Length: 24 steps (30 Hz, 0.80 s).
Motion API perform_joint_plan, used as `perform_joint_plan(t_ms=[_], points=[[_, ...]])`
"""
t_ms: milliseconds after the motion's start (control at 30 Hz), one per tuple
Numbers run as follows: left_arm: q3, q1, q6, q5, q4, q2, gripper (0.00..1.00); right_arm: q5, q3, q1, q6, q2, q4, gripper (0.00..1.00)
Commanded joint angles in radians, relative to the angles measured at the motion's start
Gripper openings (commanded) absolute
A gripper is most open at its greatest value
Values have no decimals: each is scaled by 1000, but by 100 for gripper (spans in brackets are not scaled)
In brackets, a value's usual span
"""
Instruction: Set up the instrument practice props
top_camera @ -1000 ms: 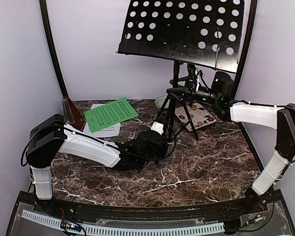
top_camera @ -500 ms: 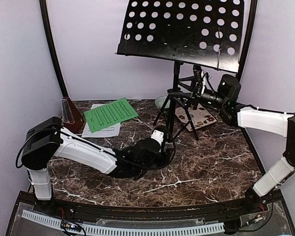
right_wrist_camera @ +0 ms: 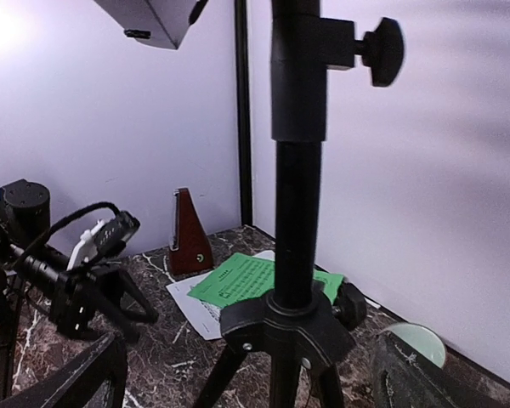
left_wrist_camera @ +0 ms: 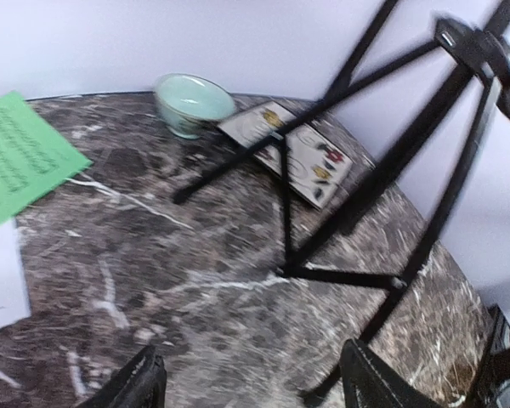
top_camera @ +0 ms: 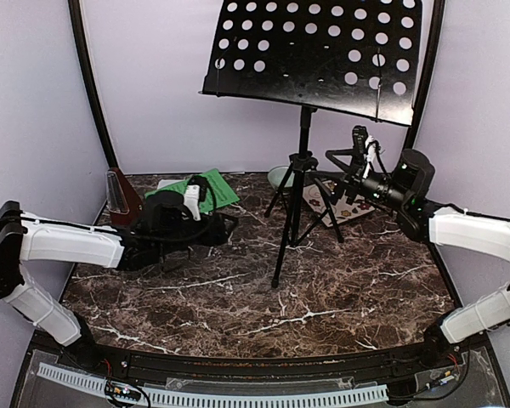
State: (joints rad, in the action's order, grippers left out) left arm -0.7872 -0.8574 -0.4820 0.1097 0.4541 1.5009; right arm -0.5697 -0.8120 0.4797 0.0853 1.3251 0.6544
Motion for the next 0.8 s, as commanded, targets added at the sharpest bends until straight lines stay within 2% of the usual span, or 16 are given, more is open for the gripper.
perform_joint_plan(t_ms=[0,167,233,367,467,767], points=[[94,171,-98,-69,-50,-124,73,182,44,6,52,-96,-25,100],[146,337,-178,-36,-75,-183,71,279,82,6,92,-185,-130,100],[114,376,-132,-67,-108,-162,71,295,93,6,112,-215,-174,100],[-96,381,75,-53,-308,-3,72,285,121,7,140,-248,-227,100],[-280,384,164,-48,-422,138,72,275,138,6,160,-263,-247,100],[-811,445,248,-79,-660,553,71,261,133,9,184,-304,-309,100]])
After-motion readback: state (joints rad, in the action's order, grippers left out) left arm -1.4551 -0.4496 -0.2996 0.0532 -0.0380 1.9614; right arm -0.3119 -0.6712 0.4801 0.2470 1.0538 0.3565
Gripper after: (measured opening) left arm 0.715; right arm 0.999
